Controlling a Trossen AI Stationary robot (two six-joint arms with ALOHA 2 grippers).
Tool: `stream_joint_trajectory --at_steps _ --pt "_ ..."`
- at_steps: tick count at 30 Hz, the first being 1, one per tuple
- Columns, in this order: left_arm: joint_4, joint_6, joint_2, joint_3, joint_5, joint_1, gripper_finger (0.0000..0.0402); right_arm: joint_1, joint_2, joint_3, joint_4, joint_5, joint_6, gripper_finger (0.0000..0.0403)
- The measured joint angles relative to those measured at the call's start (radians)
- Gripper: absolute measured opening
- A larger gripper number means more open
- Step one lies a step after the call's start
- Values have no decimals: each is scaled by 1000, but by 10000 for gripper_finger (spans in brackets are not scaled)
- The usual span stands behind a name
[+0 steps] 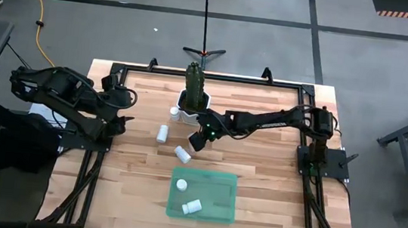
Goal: Pick and place pill bottles into a basket
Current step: Put the white pill bottle into the green bin
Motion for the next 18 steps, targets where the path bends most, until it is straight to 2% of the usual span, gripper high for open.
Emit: stream_joint_trajectory --at_steps 4,18 --pt "0 -12 0 0 0 0 337 -9 2 0 -48 -14 -9 237" --pt "0 -34 0 0 0 0 337 -7 9 0 -42 -36 1 237"
